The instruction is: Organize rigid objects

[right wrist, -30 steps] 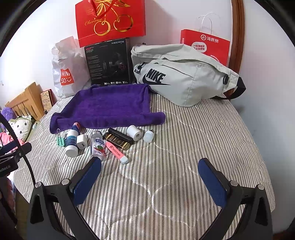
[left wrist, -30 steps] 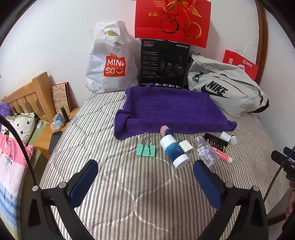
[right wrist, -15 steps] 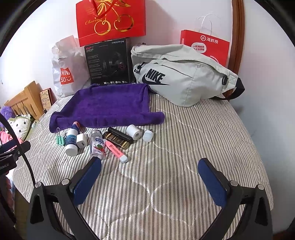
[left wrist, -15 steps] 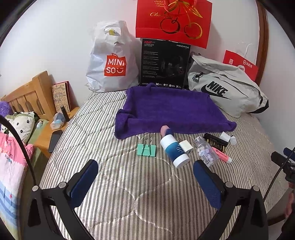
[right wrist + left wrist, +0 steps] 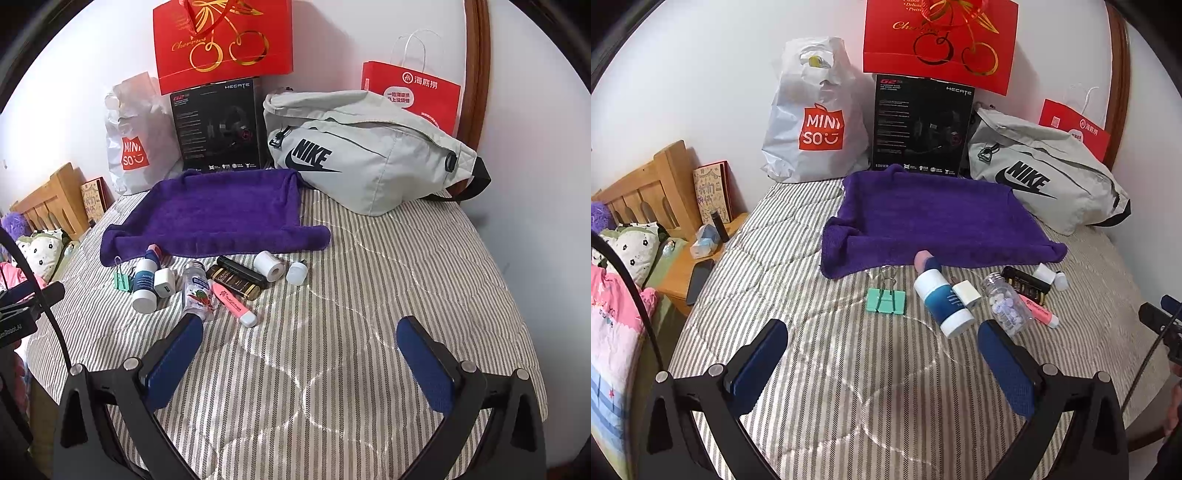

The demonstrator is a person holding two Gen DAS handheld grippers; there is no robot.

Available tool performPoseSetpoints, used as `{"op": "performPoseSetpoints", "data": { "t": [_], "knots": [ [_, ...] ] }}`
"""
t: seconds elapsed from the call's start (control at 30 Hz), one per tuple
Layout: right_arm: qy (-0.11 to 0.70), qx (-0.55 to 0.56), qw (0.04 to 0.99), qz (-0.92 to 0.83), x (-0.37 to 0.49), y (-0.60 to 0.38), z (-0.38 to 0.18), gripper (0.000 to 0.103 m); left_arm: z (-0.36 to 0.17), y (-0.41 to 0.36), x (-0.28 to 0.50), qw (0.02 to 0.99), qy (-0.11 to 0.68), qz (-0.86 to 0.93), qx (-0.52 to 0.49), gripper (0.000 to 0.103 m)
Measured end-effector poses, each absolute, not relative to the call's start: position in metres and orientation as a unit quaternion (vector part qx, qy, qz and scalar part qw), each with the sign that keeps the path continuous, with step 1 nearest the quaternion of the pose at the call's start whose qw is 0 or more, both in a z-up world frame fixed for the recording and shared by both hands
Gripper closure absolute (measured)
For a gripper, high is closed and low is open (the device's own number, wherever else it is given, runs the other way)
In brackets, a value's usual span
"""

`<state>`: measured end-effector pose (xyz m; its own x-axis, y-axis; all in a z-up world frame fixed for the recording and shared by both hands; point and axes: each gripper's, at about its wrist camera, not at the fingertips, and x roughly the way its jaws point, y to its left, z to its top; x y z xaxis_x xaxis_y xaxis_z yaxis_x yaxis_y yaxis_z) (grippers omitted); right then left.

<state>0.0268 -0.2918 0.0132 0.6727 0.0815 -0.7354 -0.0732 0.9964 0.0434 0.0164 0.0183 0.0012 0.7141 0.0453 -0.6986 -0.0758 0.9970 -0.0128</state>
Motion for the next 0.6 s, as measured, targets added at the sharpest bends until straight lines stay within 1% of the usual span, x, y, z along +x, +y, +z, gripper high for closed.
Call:
{"op": "performPoseSetpoints", "data": {
  "t": [0.17, 0.37, 0.5, 0.6],
  "knots": [
    [0.41, 0.007, 0.911, 0.043, 0.037, -0.296, 0.002, 0.0, -0.013, 0.021, 0.033, 0.922, 0.383, 0.04, -0.018, 0.0],
    [0.425, 0.002, 0.904, 0.042, 0.052, -0.304, -0.017, 0.0, -0.05, 0.024, 0.072, 0.909, 0.415, 0.035, -0.015, 0.0],
    [0.435, 0.003, 0.9, 0.039, 0.065, -0.31, -0.029, 0.0, -0.074, 0.027, 0.096, 0.902, 0.43, 0.035, -0.014, 0.003],
    [0.443, 0.004, 0.896, 0.036, 0.077, -0.313, -0.038, 0.0, -0.089, 0.03, 0.111, 0.896, 0.442, 0.039, -0.005, 0.007]
  ]
}}
